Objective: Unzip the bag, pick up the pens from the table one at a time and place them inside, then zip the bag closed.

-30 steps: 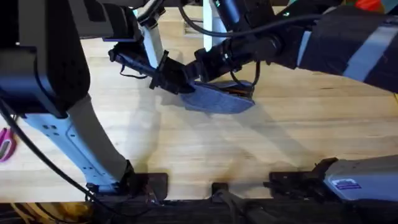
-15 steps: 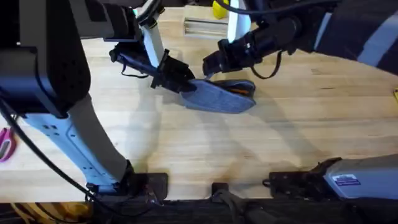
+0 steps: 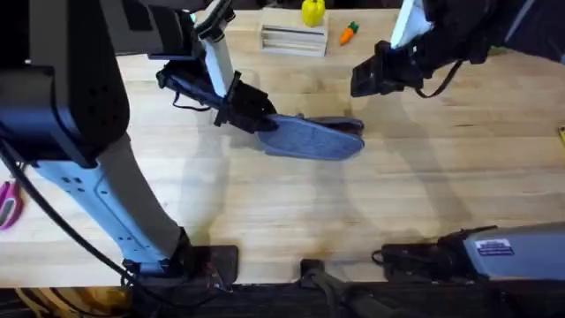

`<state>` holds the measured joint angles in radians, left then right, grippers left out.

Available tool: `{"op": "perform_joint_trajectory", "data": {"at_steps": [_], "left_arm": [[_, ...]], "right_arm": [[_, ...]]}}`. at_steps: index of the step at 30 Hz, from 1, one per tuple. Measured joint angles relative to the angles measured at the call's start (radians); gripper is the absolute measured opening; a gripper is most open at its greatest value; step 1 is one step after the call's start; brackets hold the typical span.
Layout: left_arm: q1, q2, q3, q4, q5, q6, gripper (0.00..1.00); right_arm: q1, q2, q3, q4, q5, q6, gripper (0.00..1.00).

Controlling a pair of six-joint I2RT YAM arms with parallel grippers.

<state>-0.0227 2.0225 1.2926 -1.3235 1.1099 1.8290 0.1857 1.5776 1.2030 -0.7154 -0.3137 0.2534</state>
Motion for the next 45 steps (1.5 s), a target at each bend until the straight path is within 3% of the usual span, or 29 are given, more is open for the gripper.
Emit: {"op": "perform_joint_trajectory", "data": {"at_steps": [10, 16, 17, 18, 26, 27, 32, 34, 40, 42, 45], "left_arm": [[0.000, 0.000, 0.000, 0.000, -0.001, 0.000, 0.042], [0.000, 0.000, 0.000, 0.000, -0.001, 0.000, 0.042], [0.000, 0.000, 0.000, 0.000, -0.002, 0.000, 0.042], [0.000, 0.000, 0.000, 0.000, -0.003, 0.000, 0.042], [0.000, 0.000, 0.000, 0.000, -0.003, 0.000, 0.052], [0.000, 0.000, 0.000, 0.000, -0.003, 0.004, 0.150], [0.002, 0.000, 0.000, -0.008, 0.020, -0.002, 0.938], [0.002, 0.000, 0.000, -0.007, 0.021, -0.004, 0.987], [0.004, 0.000, 0.000, -0.004, 0.023, -0.004, 0.994], [0.063, -0.001, 0.001, -0.045, 0.012, 0.002, 0.995], [0.130, -0.011, 0.013, -0.108, -0.035, 0.030, 0.995]], "right_arm": [[-0.013, -0.034, 0.000, 0.007, 0.021, 0.000, 0.039], [-0.013, -0.112, 0.000, 0.037, -0.034, 0.007, 0.865], [-0.013, -0.118, 0.000, 0.038, -0.044, 0.011, 0.966], [-0.013, -0.121, 0.000, 0.038, -0.052, 0.021, 0.989], [-0.012, -0.103, 0.000, 0.035, -0.087, 0.129, 0.997], [-0.011, -0.100, 0.000, 0.035, -0.089, 0.131, 0.998], [0.019, -0.096, 0.000, 0.046, -0.095, 0.133, 0.997], [0.047, -0.096, 0.000, 0.049, -0.095, 0.133, 0.998], [0.155, -0.096, 0.000, 0.117, -0.079, 0.118, 0.997], [0.237, -0.089, 0.000, 0.150, -0.064, 0.108, 0.997], [0.261, -0.057, 0.000, 0.152, -0.064, 0.109, 0.997]]}}
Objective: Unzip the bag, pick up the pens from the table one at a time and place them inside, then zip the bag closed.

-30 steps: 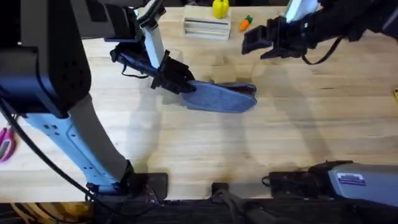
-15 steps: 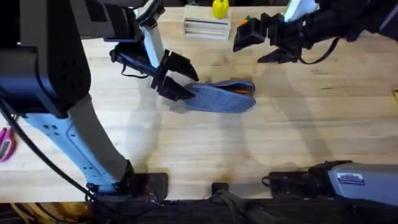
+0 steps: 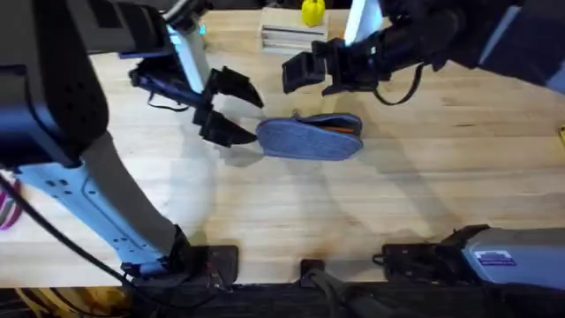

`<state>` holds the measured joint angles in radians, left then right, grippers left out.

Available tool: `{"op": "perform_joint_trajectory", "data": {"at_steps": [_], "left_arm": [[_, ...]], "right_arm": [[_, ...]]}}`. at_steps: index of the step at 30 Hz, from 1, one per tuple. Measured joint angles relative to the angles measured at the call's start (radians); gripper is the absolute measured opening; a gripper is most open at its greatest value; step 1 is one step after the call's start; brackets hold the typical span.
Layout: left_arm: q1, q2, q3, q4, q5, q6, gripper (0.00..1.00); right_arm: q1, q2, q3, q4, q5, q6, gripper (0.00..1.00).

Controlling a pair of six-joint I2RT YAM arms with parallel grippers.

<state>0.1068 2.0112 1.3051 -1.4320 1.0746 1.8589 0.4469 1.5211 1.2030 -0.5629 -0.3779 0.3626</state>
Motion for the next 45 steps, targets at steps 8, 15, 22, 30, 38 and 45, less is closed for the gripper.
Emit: {"op": "perform_joint_trajectory", "data": {"at_steps": [8, 15, 22, 30, 38, 45], "left_arm": [[0.176, -0.111, 0.064, -0.101, -0.117, 0.061, 0.995], [0.263, -0.177, 0.069, -0.182, -0.166, 0.175, 0.995], [0.294, -0.187, 0.069, -0.188, -0.182, 0.201, 0.995], [0.294, -0.187, 0.069, -0.188, -0.182, 0.201, 0.995], [0.294, -0.187, 0.069, -0.188, -0.182, 0.201, 0.996], [0.294, -0.187, 0.069, -0.188, -0.182, 0.201, 0.995]], "right_arm": [[0.057, 0.072, 0.000, 0.002, 0.000, 0.005, 0.995], [0.098, 0.108, 0.000, 0.010, -0.004, 0.034, 0.997], [0.102, 0.174, 0.000, 0.018, -0.058, 0.050, 0.908], [0.103, 0.174, 0.012, 0.017, -0.087, 0.056, 0.452], [0.103, 0.174, 0.014, 0.017, -0.092, 0.056, 0.183], [0.094, 0.183, 0.020, 0.009, -0.092, 0.056, 0.040]]}}
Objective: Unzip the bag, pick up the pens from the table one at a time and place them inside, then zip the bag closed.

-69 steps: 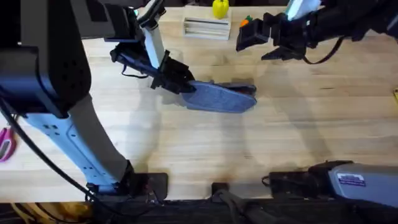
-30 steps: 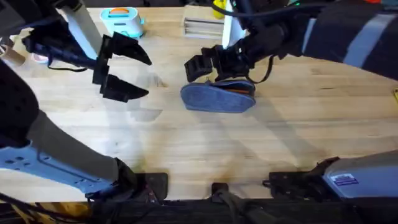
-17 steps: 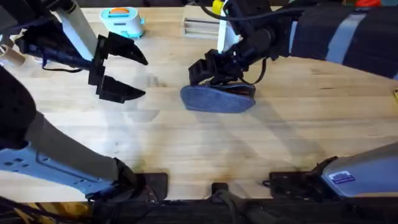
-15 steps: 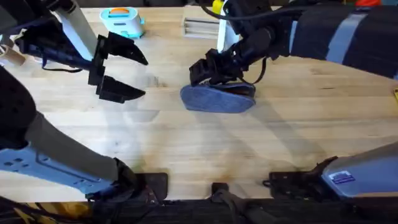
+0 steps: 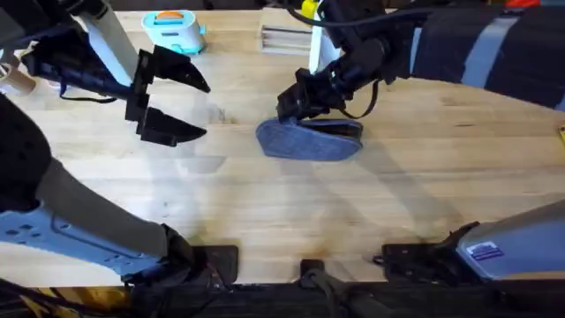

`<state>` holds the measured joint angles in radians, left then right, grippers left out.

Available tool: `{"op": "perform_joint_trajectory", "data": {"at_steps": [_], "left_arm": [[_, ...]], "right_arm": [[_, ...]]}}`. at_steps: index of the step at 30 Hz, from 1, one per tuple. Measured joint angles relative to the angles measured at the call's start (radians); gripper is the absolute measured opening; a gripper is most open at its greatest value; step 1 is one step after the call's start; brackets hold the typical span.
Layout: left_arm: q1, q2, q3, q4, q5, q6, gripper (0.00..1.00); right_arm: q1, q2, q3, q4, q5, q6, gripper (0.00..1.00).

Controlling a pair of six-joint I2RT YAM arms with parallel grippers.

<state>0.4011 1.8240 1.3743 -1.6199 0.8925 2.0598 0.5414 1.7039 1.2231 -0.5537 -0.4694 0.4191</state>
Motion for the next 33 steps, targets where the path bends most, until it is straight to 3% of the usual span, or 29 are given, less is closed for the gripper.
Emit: {"op": "perform_joint_trajectory", "data": {"at_steps": [13, 18, 22, 23, 27, 28, 33], "left_arm": [[0.000, 0.000, 0.000, -0.009, 0.005, 0.000, 0.995], [-0.028, 0.000, 0.000, -0.007, 0.008, 0.000, 0.993], [-0.091, 0.004, 0.000, -0.002, 0.012, 0.000, 0.992], [-0.179, 0.048, 0.000, 0.013, 0.057, 0.000, 0.994], [-0.242, 0.104, 0.000, 0.061, 0.091, -0.026, 0.994], [-0.280, 0.148, 0.000, 0.073, 0.117, -0.050, 0.994], [-0.346, 0.205, 0.000, 0.106, 0.198, -0.070, 0.993]], "right_arm": [[-0.008, 0.001, 0.116, -0.159, 0.019, -0.086, 0.030], [-0.009, 0.001, 0.136, -0.185, 0.024, -0.107, 0.031], [-0.009, 0.001, 0.139, -0.187, 0.028, -0.113, 0.031], [-0.009, 0.001, 0.141, -0.188, 0.029, -0.113, 0.031], [-0.009, 0.001, 0.141, -0.188, 0.029, -0.113, 0.031], [-0.009, 0.001, 0.141, -0.188, 0.029, -0.113, 0.031], [-0.009, 0.001, 0.141, -0.187, 0.029, -0.113, 0.031]]}}
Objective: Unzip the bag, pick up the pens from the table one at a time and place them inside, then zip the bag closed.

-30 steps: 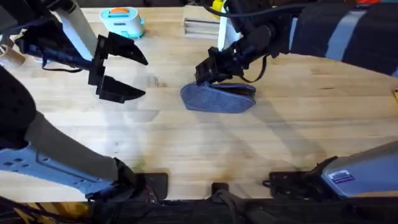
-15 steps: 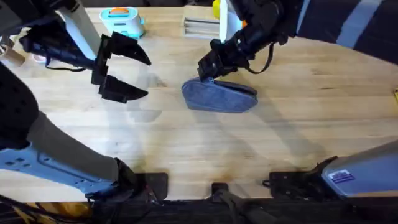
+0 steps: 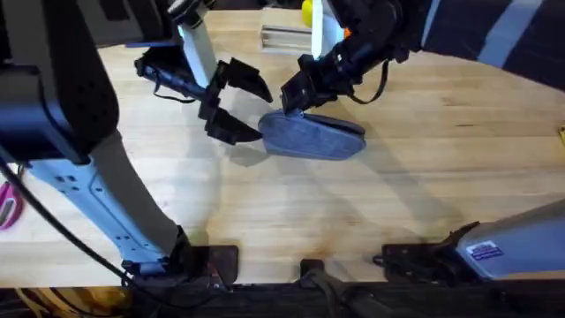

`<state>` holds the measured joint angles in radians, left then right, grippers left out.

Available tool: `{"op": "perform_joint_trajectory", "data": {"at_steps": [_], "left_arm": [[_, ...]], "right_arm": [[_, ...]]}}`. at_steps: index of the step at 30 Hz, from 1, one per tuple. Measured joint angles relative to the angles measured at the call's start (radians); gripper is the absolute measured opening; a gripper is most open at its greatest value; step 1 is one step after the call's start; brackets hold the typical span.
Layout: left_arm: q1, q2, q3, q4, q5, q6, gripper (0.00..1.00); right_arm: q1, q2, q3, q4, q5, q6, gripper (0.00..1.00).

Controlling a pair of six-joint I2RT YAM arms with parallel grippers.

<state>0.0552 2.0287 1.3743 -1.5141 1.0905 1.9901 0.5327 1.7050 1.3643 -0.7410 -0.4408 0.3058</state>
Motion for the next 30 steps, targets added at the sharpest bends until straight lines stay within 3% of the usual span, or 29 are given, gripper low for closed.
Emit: {"op": "perform_joint_trajectory", "data": {"at_steps": [4, 10, 15, 17, 18, 30], "left_arm": [[-0.044, 0.020, 0.000, 0.026, 0.044, -0.014, 0.992], [-0.068, 0.050, 0.000, 0.089, 0.065, -0.116, 0.962], [-0.068, 0.054, 0.000, 0.097, 0.070, -0.159, 0.622], [-0.068, 0.054, 0.000, 0.106, 0.070, -0.167, 0.348], [-0.070, 0.054, 0.001, 0.110, 0.070, -0.170, 0.057], [-0.082, 0.054, 0.001, 0.113, 0.119, -0.177, 0.040]], "right_arm": [[0.000, 0.000, 0.000, 0.000, 0.000, 0.000, 0.031], [0.000, 0.000, 0.000, 0.000, 0.000, 0.000, 0.031], [0.000, 0.000, 0.000, 0.000, 0.000, 0.000, 0.031], [0.000, 0.000, 0.000, 0.000, 0.000, 0.000, 0.031], [-0.002, 0.000, 0.000, 0.007, 0.015, 0.000, 0.031], [-0.071, 0.000, 0.008, -0.022, -0.034, 0.000, 0.031]]}}
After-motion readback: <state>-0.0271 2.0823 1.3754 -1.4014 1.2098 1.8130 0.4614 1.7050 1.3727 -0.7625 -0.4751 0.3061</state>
